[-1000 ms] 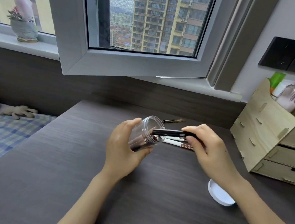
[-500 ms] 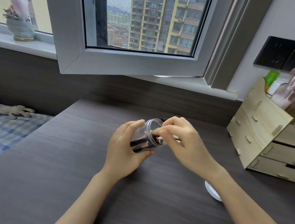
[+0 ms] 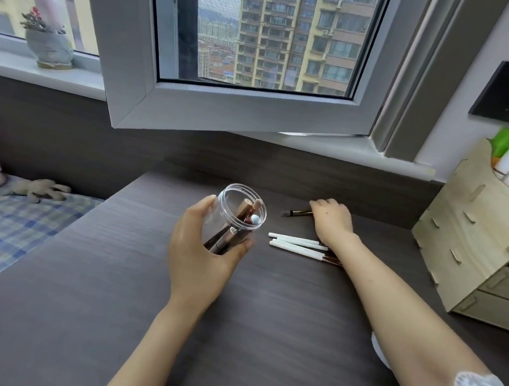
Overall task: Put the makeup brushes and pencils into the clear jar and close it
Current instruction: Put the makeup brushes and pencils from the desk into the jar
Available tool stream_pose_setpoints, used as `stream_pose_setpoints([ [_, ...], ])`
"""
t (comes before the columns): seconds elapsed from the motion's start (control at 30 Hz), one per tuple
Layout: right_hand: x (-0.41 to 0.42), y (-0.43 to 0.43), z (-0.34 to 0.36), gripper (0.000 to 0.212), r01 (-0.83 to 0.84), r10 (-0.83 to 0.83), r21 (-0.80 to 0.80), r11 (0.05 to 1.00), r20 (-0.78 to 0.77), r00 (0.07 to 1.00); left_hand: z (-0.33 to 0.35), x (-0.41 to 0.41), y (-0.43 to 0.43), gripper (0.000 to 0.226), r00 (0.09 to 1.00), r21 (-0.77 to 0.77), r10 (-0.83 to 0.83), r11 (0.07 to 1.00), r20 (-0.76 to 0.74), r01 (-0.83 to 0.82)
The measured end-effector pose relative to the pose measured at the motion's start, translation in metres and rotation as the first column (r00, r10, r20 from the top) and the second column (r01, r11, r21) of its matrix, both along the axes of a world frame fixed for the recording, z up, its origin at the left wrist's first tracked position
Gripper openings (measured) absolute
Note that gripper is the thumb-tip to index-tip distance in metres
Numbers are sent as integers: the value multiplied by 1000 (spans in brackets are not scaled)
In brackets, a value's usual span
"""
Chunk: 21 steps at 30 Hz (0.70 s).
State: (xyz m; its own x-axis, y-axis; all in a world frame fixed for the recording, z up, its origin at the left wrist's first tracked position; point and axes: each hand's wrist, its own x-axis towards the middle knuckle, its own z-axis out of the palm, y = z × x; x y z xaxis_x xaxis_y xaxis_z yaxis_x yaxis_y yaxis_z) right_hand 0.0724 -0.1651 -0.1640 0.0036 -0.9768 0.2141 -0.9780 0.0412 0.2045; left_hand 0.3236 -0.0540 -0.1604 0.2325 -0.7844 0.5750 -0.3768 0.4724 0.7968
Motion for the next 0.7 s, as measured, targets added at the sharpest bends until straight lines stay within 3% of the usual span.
stream_pose_setpoints([
  [0.13, -2, -9, -6, 32, 11, -13, -10, 1000, -187, 982, -2, 0, -1, 71, 1000, 4, 0, 1000, -3, 0],
  [0.23, -7, -7, -8, 26, -39, 29, -43, 998, -217, 976, -2, -1, -1, 71, 1000, 9, -3, 1000, 2, 3],
  [0.37, -6, 14, 3, 23, -48, 52, -100, 994, 43, 998, -2, -1, 0, 70, 1000, 8, -7, 1000, 2, 7],
  [0.47, 6, 55, 26, 20, -56, 152, -258, 965, 369, 917, -2, -1, 1, 71, 1000, 1, -17, 1000, 10, 17],
  [0.53, 17, 88, 46, 14, -30, 210, -280, 960, 643, 737, -1, -2, 1, 72, 999, -10, -33, 999, 30, 33],
  [0.6, 33, 123, 68, 9, -44, 266, -267, 963, 904, 336, -1, -3, 3, 73, 997, -23, -50, 998, 63, 52],
  [0.67, 49, 151, 88, 14, -73, 318, -323, 944, 945, -76, 0, -6, 5, 73, 992, -39, -77, 996, 96, 81],
  [0.7, 55, 160, 95, 18, -68, 338, -357, 932, 919, -201, 0, -7, 7, 73, 989, -54, -90, 994, 114, 97],
])
